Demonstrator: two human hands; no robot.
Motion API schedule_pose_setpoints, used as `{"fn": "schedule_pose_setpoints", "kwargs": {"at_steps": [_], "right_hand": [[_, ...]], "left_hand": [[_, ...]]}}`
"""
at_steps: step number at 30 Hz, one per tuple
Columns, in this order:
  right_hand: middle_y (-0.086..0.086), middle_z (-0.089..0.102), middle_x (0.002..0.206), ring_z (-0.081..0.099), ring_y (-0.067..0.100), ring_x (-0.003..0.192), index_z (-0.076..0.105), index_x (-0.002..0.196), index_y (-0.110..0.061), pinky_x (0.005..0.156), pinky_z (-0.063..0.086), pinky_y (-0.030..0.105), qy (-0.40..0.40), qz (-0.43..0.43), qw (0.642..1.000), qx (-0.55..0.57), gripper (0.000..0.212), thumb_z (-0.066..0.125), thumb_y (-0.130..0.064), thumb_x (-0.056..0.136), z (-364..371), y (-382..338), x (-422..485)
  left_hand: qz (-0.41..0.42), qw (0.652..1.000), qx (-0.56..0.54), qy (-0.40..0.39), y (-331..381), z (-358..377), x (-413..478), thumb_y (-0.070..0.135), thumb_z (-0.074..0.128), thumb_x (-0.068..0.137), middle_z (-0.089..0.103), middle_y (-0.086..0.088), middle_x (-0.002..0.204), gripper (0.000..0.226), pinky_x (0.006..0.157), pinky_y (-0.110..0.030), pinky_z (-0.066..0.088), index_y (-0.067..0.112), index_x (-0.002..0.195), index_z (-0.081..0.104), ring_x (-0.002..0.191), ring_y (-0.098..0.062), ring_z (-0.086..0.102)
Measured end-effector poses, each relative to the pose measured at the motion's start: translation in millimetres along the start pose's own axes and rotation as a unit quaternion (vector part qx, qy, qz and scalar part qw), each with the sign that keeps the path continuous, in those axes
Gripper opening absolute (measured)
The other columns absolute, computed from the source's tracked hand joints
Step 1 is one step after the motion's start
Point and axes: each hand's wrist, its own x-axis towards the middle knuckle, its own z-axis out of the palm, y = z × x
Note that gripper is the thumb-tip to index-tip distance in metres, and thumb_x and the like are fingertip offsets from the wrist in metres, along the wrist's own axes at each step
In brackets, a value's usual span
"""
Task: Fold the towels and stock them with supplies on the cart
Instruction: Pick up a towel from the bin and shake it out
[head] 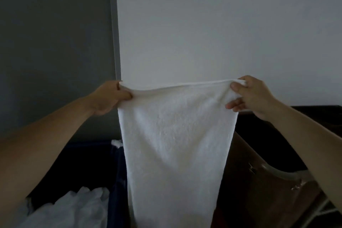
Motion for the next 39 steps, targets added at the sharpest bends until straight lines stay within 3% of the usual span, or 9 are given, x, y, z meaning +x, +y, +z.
{"fn": "schedule_pose_setpoints", "kwargs": {"at_steps": [4, 8, 11, 14, 18, 24, 29, 34, 39], "right_hand": [[0.014, 0.073, 0.080, 0.073, 0.033, 0.060, 0.055, 0.095, -0.023, 0.049, 0.057, 0.034, 0.098, -0.081, 0.992, 0.001, 0.012, 0.061, -0.033, 0.095, 10.2, -2.0, 0.5], [0.019, 0.073, 0.082, 0.073, 0.033, 0.061, 0.056, 0.094, -0.019, 0.053, 0.058, 0.036, 0.105, -0.063, 0.992, 0.005, 0.014, 0.063, -0.032, 0.094, 18.0, 4.1, -5.3], [0.015, 0.072, 0.088, 0.074, 0.029, 0.061, 0.057, 0.092, -0.022, 0.053, 0.060, 0.037, 0.151, -0.084, 0.985, -0.001, 0.017, 0.062, -0.037, 0.092, 15.6, 2.5, -8.9], [0.019, 0.069, 0.098, 0.074, 0.030, 0.065, 0.056, 0.093, -0.020, 0.064, 0.062, 0.045, 0.137, -0.059, 0.989, -0.013, 0.012, 0.061, -0.030, 0.098, 16.2, 7.5, -9.5], [0.016, 0.068, 0.103, 0.075, 0.025, 0.068, 0.053, 0.093, -0.022, 0.064, 0.063, 0.041, 0.137, -0.057, 0.989, -0.008, 0.009, 0.057, -0.027, 0.100, 8.8, 13.0, -2.7], [0.010, 0.068, 0.099, 0.073, 0.016, 0.063, 0.052, 0.095, -0.020, 0.059, 0.061, 0.028, 0.113, -0.075, 0.991, 0.012, 0.008, 0.055, -0.023, 0.101, -1.2, 20.9, 26.8], [-0.001, 0.064, 0.097, 0.075, 0.022, 0.078, 0.052, 0.093, -0.026, 0.071, 0.062, 0.034, 0.109, -0.098, 0.987, 0.062, 0.010, 0.055, -0.022, 0.102, -9.5, 31.2, 56.0], [-0.001, 0.066, 0.098, 0.075, 0.016, 0.074, 0.054, 0.092, -0.029, 0.067, 0.062, 0.030, 0.080, -0.133, 0.982, 0.110, 0.008, 0.059, -0.026, 0.097, -20.6, 46.2, 60.1], [0.005, 0.066, 0.102, 0.075, 0.017, 0.076, 0.054, 0.102, -0.020, 0.075, 0.061, 0.034, 0.044, -0.093, 0.987, 0.125, 0.004, 0.058, -0.021, 0.100, -20.5, 64.3, 39.6]], "left_hand": [[0.032, 0.993, -0.089, 0.065, -5.4, -12.8, 8.8, 0.015, 0.075, 0.079, 0.077, 0.006, 0.097, 0.021, 0.072, -0.016, 0.057, 0.017, 0.099, 0.072, 0.089, -0.009, 0.073], [0.036, 0.993, 0.047, 0.106, -15.1, -12.6, 12.4, 0.022, 0.079, 0.081, 0.074, 0.019, 0.078, 0.016, 0.065, -0.008, 0.049, 0.035, 0.087, 0.071, 0.070, 0.005, 0.068], [0.034, 0.987, 0.014, 0.156, -19.2, -9.1, 14.7, 0.026, 0.081, 0.080, 0.075, 0.020, 0.082, 0.016, 0.071, -0.012, 0.049, 0.039, 0.083, 0.072, 0.075, 0.005, 0.069], [-0.012, 0.993, -0.010, 0.119, -10.2, -2.6, 19.2, 0.021, 0.078, 0.083, 0.076, 0.006, 0.087, 0.010, 0.064, -0.025, 0.055, 0.029, 0.088, 0.073, 0.076, -0.014, 0.072], [-0.065, 0.981, -0.137, 0.123, 0.4, 14.9, 31.8, 0.004, 0.074, 0.084, 0.070, -0.014, 0.103, 0.012, 0.062, -0.035, 0.061, 0.006, 0.096, 0.070, 0.079, -0.024, 0.074], [-0.057, 0.971, -0.106, 0.206, 13.7, 45.2, 53.0, 0.002, 0.067, 0.090, 0.063, -0.011, 0.110, 0.011, 0.072, -0.039, 0.061, 0.012, 0.090, 0.064, 0.097, -0.027, 0.065], [-0.020, 0.952, -0.078, 0.297, 36.0, 66.8, 70.4, 0.004, 0.062, 0.091, 0.065, -0.004, 0.091, 0.016, 0.071, -0.038, 0.061, 0.017, 0.082, 0.061, 0.080, -0.018, 0.069], [0.004, 0.945, -0.086, 0.314, 49.3, 70.6, 56.4, 0.001, 0.062, 0.082, 0.069, -0.004, 0.086, 0.013, 0.064, -0.032, 0.059, 0.012, 0.086, 0.067, 0.072, -0.017, 0.070], [-0.006, 0.942, -0.085, 0.325, 38.3, 84.6, 14.4, 0.001, 0.063, 0.079, 0.067, -0.001, 0.080, 0.012, 0.075, -0.039, 0.060, 0.013, 0.078, 0.065, 0.082, -0.024, 0.068]]}}
